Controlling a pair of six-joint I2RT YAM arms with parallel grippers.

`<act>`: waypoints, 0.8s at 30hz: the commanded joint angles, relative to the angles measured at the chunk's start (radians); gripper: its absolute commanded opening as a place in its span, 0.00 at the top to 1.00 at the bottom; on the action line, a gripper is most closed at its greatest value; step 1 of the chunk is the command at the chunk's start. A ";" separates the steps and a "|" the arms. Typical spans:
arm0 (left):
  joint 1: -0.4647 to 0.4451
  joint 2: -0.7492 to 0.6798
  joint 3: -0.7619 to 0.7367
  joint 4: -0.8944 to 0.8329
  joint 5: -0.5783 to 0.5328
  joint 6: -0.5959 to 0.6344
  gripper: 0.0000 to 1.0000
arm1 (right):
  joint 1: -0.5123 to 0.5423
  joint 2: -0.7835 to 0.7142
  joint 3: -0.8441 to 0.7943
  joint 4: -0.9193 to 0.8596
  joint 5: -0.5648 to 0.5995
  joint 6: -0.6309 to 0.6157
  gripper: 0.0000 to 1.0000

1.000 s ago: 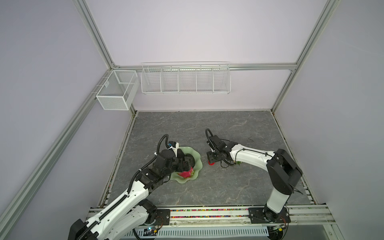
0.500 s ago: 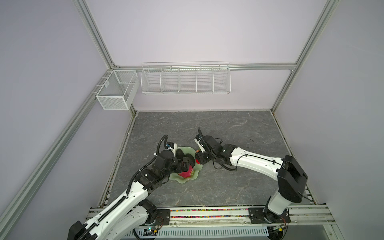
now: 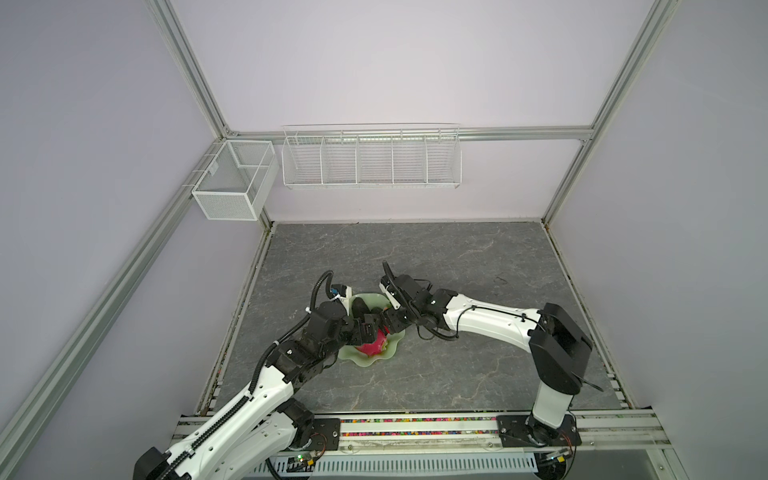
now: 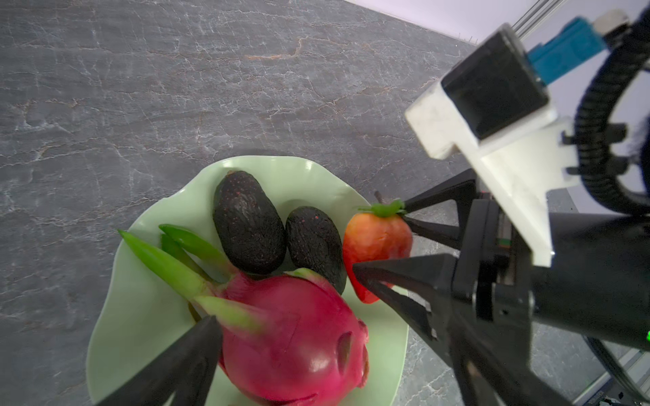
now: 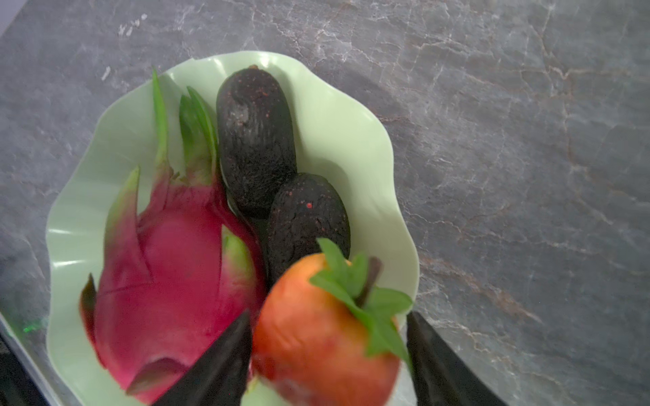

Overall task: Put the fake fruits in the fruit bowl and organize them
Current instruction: 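Place the red strawberry into the bowl beside the avocados, then grasp the red-yellow fruit on the table with the right gripper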

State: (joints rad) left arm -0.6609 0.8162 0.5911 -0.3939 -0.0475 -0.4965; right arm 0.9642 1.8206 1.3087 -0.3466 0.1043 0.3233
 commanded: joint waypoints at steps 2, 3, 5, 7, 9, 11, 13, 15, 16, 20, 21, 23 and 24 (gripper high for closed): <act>0.006 0.009 0.023 0.001 -0.002 -0.010 0.00 | 0.005 -0.007 0.018 -0.010 0.016 -0.011 0.19; 0.006 0.012 0.024 0.001 0.001 -0.010 0.00 | 0.006 -0.018 0.016 -0.015 0.027 -0.013 0.17; 0.006 0.015 0.025 0.004 0.007 -0.010 0.00 | 0.005 -0.047 0.006 -0.022 0.059 -0.015 0.11; 0.006 0.018 0.021 0.015 0.028 -0.003 0.01 | -0.007 -0.091 -0.016 -0.038 0.101 -0.007 0.04; 0.006 0.021 0.013 0.047 0.075 0.008 0.00 | -0.028 -0.143 -0.055 -0.059 0.147 0.013 0.01; 0.006 0.022 -0.001 0.097 0.138 0.012 0.01 | -0.075 -0.202 -0.106 -0.090 0.176 0.040 0.05; 0.004 0.026 -0.015 0.159 0.198 0.009 0.01 | -0.137 -0.270 -0.173 -0.133 0.202 0.081 0.07; 0.003 0.036 -0.022 0.198 0.224 0.007 0.01 | -0.218 -0.335 -0.247 -0.150 0.205 0.108 0.09; 0.002 0.046 -0.019 0.210 0.229 0.008 0.01 | -0.260 -0.360 -0.281 -0.172 0.209 0.128 0.09; 0.000 0.081 0.003 0.206 0.230 0.027 0.01 | -0.396 -0.380 -0.351 -0.260 0.207 0.146 0.10; -0.002 0.089 0.009 0.203 0.230 0.032 0.00 | -0.416 -0.378 -0.363 -0.271 0.207 0.143 0.11; -0.004 0.094 0.012 0.203 0.232 0.033 0.01 | -0.437 -0.371 -0.380 -0.283 0.207 0.141 0.11; -0.006 0.094 0.013 0.203 0.233 0.032 0.00 | -0.444 -0.369 -0.386 -0.285 0.211 0.143 0.11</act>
State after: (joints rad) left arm -0.6617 0.9089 0.5869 -0.2146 0.1638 -0.4839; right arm 0.5308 1.4448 0.9440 -0.5694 0.3031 0.4419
